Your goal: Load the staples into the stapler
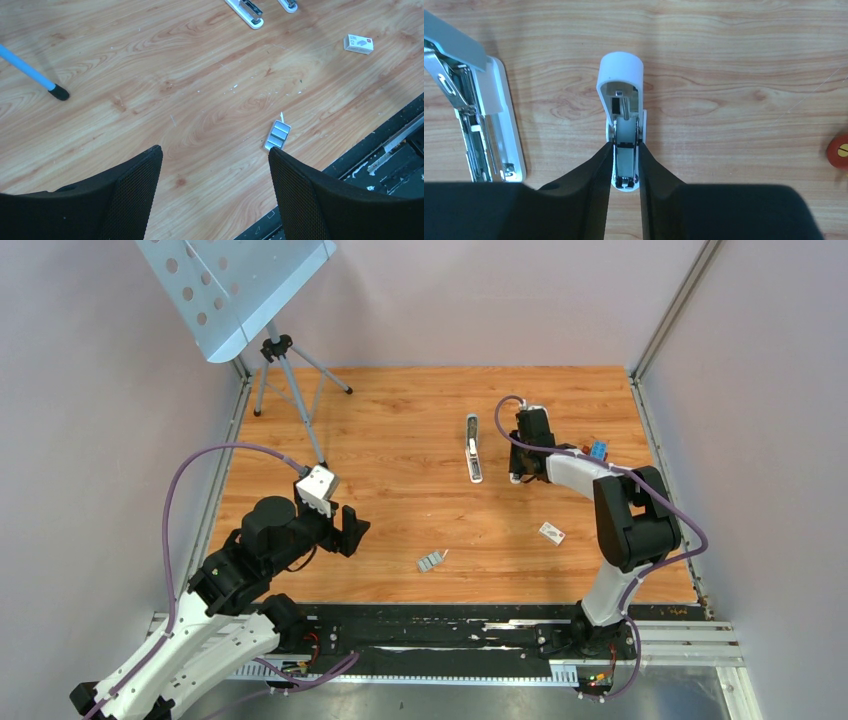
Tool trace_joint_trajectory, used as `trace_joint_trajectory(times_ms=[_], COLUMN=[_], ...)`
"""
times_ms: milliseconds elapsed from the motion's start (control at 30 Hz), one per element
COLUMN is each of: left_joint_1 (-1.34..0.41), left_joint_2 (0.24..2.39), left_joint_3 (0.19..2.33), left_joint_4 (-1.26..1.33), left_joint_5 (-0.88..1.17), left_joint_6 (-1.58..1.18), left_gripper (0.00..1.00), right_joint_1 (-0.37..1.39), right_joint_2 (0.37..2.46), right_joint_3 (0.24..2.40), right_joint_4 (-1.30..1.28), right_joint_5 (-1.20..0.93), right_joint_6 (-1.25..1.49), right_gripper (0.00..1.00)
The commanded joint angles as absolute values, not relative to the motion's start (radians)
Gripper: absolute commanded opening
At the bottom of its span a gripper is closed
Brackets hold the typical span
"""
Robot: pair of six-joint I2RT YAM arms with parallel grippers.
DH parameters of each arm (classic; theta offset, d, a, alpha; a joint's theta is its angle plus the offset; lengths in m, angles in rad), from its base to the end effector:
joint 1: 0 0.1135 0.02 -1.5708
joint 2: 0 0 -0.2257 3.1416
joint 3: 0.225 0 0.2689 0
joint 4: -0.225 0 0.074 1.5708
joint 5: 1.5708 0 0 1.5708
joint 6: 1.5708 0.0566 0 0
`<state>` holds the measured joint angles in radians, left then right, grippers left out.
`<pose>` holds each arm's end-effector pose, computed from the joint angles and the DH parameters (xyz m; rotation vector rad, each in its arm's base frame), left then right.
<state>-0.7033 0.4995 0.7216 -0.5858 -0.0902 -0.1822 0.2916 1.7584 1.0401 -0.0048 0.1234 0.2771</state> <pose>0.1453 -0.1165 0.2915 0.4471 1.9144 -0.5002 0.3818 0.1073 0.1218 0.0473 2.2915 0.1541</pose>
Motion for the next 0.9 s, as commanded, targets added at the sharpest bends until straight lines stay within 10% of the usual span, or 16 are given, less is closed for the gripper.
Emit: trace_joint_trajectory(times_ms=[0, 500, 867], left_joint_1=[-0.698, -0.698, -0.701], left_joint_2=[0.501, 0.707, 0.971], left_joint_3=[0.712, 0.715, 0.736], left_joint_4=[-0.592, -0.368, -0.112], left_joint_5=[-0.093, -0.040, 0.051], left_joint_6=[-0.175, -0.256, -0.335], left_gripper=[0.81, 0.77, 0.71], right_joint_1=[0.276, 0.163, 0.107], right_joint_2=[1.728, 1.751, 1.852], right_joint_3=[1.075, 1.207, 1.318], right_joint_4=[-0.089, -0.199, -0.211], right_joint_5=[0.106, -0.102, -0.314], right_joint_6=[0.281, 0.281, 0.176], right_gripper=[0.29, 0.34, 0.56])
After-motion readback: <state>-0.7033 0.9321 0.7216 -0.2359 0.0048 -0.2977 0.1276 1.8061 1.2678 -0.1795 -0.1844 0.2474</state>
